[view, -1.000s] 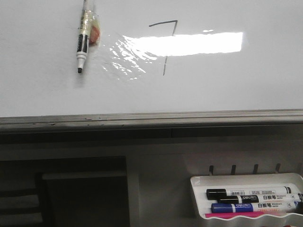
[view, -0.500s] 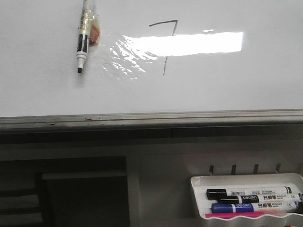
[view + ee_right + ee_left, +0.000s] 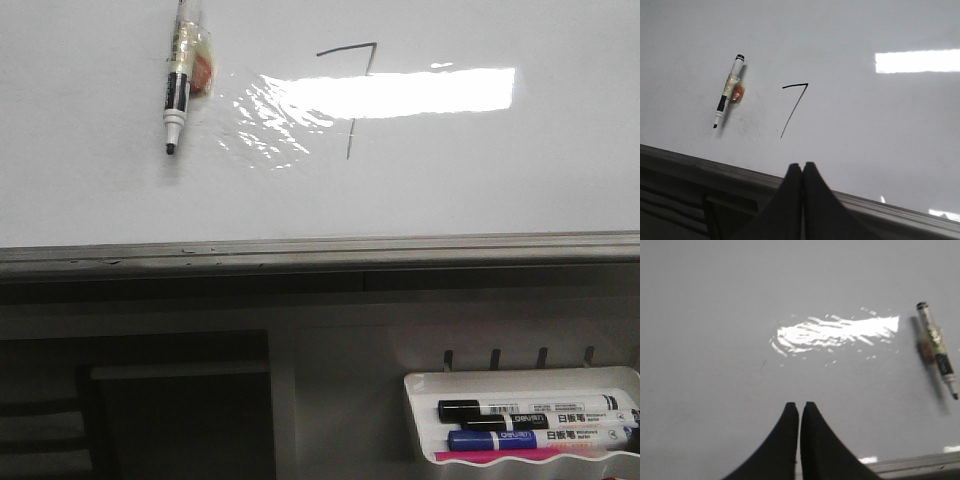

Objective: Write number 7 on whiteboard

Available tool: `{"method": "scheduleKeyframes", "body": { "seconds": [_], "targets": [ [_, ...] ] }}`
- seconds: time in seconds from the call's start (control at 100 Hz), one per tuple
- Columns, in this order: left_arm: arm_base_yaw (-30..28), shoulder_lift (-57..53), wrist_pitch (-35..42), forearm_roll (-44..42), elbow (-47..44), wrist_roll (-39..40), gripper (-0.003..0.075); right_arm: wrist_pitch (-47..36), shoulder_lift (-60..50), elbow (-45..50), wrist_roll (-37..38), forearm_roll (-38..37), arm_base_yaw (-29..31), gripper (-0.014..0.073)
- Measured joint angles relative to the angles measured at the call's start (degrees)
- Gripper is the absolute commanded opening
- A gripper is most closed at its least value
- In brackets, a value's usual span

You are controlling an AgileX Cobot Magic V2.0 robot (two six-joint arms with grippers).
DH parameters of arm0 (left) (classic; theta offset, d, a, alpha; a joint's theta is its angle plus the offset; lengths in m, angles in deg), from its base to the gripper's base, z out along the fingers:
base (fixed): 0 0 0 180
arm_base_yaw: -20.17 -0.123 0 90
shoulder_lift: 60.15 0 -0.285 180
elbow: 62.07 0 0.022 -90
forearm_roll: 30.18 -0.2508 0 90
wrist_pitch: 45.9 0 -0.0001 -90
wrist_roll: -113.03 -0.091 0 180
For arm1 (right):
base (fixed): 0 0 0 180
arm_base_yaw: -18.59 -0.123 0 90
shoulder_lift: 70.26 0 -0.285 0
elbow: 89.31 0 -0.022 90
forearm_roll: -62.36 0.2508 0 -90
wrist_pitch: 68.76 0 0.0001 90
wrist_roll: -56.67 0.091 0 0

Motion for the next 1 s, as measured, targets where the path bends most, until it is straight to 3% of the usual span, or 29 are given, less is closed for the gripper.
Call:
{"method": "scheduleKeyframes", "body": {
  "seconds": [0.2,1.0],
  "targets": [
    [-2.77,0.00,-1.79,-0.83,-0.22,0.63,-0.0020,0.00,0.00,0.00,0.11,0.04,0.00,-0.0065],
    [-2.89,0.00,-6.83,-1.04,-0.22,0.72,-0.0020,0.00,0.00,0.00,0.00,0.04,0.00,-0.0065]
  ]
}}
